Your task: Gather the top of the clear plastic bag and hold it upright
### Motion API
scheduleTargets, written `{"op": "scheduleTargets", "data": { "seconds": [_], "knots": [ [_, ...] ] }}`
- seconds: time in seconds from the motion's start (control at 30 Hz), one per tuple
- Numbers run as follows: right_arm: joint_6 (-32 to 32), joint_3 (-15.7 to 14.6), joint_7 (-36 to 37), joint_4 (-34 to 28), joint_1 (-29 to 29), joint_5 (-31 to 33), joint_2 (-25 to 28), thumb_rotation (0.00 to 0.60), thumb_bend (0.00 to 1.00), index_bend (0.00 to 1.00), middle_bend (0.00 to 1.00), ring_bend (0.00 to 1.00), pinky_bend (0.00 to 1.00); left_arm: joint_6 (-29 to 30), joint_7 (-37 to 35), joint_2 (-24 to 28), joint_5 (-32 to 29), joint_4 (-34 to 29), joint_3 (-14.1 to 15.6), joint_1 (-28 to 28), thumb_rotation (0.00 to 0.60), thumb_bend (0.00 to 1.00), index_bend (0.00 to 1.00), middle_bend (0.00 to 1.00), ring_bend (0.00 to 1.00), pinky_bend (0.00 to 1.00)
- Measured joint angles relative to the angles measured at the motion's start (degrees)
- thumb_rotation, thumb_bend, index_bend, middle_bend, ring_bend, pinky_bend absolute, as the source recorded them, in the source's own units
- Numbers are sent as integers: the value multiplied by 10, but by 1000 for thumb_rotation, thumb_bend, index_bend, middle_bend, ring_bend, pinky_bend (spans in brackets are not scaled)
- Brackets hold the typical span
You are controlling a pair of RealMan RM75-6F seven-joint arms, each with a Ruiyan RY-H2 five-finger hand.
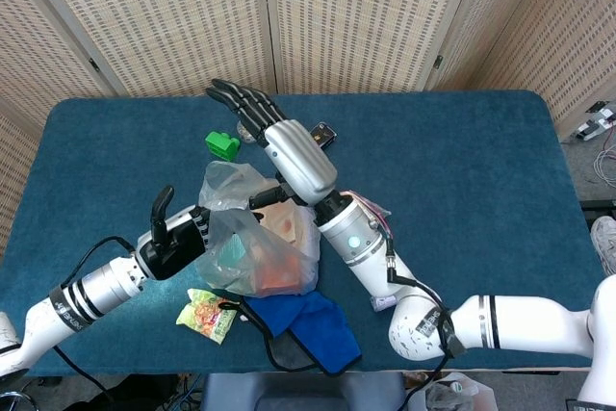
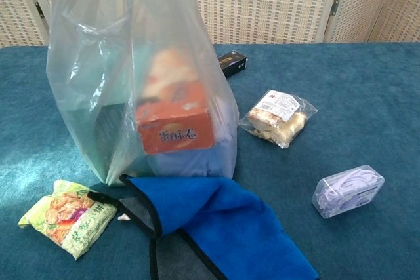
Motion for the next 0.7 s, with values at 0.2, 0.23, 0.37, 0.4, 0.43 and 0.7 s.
{"op": "scheduleTargets", "data": {
  "seconds": [0.2, 0.23, 0.37, 0.4, 0.43, 0.7],
  "knots": [
    [-1, 0, -2, 5, 3, 3, -2, 600, 0, 0, 0, 0, 0, -3, -8, -1, 5, -4, -2, -1, 0, 0, 200, 109, 88, 0],
    [-1, 0, -1, 5, 3, 3, -3, 600, 0, 0, 0, 0, 0, -3, -13, -1, 8, -4, -2, -2, 0, 0, 200, 109, 88, 0],
    [-3, -1, -2, 6, 4, 3, -4, 600, 0, 0, 0, 0, 0, -4, -16, -1, 11, -5, -3, -4, 0, 0, 200, 109, 88, 0],
    [-3, -2, -3, 6, 4, 3, -4, 600, 0, 0, 0, 0, 0, -4, -16, -1, 11, -6, -4, -4, 0, 0, 200, 109, 88, 0],
    [-3, -2, -3, 6, 4, 3, -4, 600, 0, 0, 0, 0, 0, -5, -13, -1, 10, -6, -4, -4, 0, 0, 199, 109, 88, 0],
    [-4, -6, -3, 6, 3, -2, -5, 600, 0, 0, 0, 0, 0, -8, -7, 0, 5, -14, -8, -3, 0, 0, 185, 109, 87, 0]
  ]
}}
